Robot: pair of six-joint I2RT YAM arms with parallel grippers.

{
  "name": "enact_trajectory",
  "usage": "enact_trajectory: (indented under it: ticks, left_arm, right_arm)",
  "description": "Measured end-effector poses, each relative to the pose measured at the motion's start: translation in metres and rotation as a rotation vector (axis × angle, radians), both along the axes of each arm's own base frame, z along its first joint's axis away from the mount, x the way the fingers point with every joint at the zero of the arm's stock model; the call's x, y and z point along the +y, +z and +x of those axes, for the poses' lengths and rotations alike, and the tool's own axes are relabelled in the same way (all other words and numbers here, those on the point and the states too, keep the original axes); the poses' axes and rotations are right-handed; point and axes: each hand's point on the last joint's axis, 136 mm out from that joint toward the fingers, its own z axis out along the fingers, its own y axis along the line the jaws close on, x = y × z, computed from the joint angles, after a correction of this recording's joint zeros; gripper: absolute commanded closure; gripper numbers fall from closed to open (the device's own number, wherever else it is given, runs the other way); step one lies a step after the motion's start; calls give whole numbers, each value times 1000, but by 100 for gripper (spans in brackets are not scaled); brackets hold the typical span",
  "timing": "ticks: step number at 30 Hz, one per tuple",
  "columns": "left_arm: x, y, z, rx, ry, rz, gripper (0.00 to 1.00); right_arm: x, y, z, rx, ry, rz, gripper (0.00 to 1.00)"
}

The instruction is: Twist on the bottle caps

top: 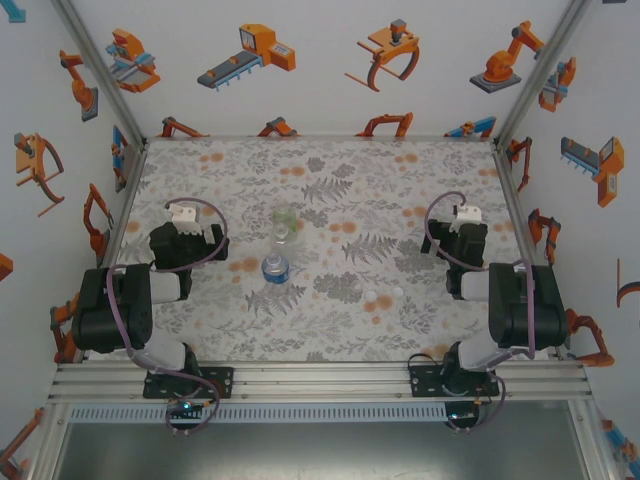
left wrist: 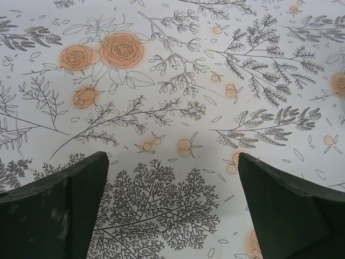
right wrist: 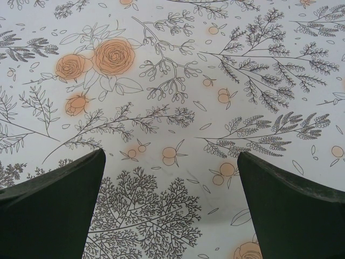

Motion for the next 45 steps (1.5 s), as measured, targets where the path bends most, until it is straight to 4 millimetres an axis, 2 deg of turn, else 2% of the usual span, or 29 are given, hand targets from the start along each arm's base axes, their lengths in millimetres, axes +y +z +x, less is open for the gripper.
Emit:
enact_trajectory:
  ticks: [35, 40, 42, 45]
  left_arm:
    - [8, 3, 0, -3, 26, 0, 3]
    - [12, 24, 1, -13, 58, 5, 3]
    - [14, 42, 3, -37, 73, 7, 3]
    - [14, 69, 3, -74, 94, 8, 3]
  right_arm:
    - [4, 2, 0, -5, 24, 4, 1]
    - [9, 28, -1, -61, 57, -1, 1]
    - [12, 43, -3, -94, 71, -6, 1]
    - [17, 56, -8, -104, 98, -5, 3]
